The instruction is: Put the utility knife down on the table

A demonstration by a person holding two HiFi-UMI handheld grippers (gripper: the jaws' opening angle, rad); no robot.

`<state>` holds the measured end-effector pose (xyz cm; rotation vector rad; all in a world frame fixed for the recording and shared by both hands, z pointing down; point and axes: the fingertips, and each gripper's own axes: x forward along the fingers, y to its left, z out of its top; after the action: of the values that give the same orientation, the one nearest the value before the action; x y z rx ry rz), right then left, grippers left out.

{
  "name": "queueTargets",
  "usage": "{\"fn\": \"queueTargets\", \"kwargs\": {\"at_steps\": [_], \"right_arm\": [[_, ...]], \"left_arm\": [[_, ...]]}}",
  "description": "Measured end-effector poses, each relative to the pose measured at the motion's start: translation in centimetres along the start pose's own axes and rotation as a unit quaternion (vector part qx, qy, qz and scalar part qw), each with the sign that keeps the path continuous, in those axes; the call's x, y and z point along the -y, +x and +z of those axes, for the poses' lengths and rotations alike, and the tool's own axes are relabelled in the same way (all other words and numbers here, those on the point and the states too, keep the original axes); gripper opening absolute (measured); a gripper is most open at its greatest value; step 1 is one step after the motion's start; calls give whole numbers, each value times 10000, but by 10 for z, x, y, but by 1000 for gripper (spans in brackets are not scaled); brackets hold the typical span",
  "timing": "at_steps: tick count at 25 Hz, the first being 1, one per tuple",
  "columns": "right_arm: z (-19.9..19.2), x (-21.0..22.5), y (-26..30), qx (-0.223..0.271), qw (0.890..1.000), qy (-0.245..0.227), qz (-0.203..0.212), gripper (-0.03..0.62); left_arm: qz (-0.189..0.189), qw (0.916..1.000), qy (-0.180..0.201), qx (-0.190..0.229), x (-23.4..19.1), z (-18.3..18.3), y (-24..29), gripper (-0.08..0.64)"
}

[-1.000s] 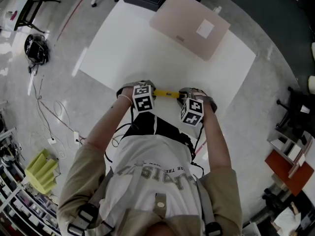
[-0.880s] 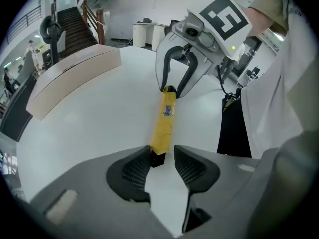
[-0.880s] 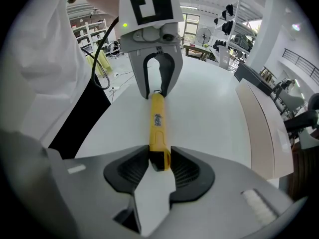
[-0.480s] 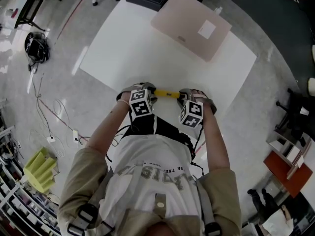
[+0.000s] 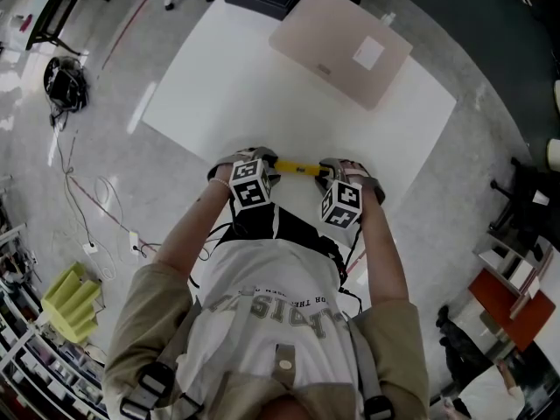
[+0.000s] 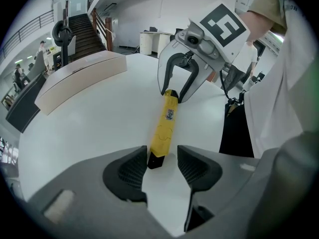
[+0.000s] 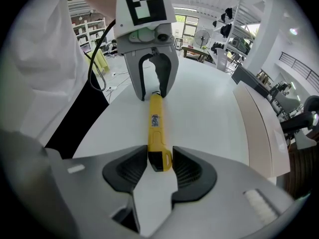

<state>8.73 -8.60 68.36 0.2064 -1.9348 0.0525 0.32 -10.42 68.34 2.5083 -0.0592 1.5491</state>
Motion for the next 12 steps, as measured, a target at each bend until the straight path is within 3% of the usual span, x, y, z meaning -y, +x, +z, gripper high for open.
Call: {"fn": "queueTargets", "kwargs": {"at_steps": [12], "right_arm": [[1, 0, -3, 88, 9998, 194, 22, 158]], "left_arm": [[-128, 9996, -223, 124, 0, -1, -2, 198]]}}
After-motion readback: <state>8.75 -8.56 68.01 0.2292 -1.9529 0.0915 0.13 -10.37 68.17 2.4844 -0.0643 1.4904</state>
